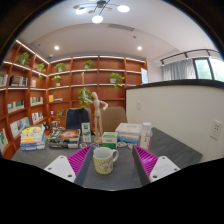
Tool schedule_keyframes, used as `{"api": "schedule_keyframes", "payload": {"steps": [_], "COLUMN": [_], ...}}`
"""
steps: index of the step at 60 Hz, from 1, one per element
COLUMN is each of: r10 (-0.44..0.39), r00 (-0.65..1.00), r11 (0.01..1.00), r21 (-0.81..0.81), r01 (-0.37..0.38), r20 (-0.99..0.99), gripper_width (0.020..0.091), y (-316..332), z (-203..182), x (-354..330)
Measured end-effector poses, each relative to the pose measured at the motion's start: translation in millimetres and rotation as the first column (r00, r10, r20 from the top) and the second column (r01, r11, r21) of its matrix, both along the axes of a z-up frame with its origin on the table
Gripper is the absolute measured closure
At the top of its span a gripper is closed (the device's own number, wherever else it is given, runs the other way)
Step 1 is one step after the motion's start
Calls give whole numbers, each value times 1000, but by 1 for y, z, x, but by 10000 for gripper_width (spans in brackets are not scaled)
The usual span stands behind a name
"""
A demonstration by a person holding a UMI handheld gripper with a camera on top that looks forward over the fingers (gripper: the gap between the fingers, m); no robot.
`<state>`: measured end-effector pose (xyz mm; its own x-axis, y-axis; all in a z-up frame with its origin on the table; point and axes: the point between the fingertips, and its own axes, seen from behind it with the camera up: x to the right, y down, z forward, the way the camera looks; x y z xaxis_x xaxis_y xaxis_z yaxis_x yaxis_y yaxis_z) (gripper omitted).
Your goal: Pour water
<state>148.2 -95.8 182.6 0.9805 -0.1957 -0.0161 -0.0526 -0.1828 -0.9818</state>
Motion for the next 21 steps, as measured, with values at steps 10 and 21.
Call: {"api": "schedule_keyframes", "payload": {"steps": [10, 21], "r10": [66, 146], "r00": [997, 989], "r11": [998, 989], "r21": [24, 39], "r01": [-65, -145], "r20": [-30, -29], "gripper_width": [283, 284], "y": [-15, -22], "z": [12, 17], "x": [-33, -63]}}
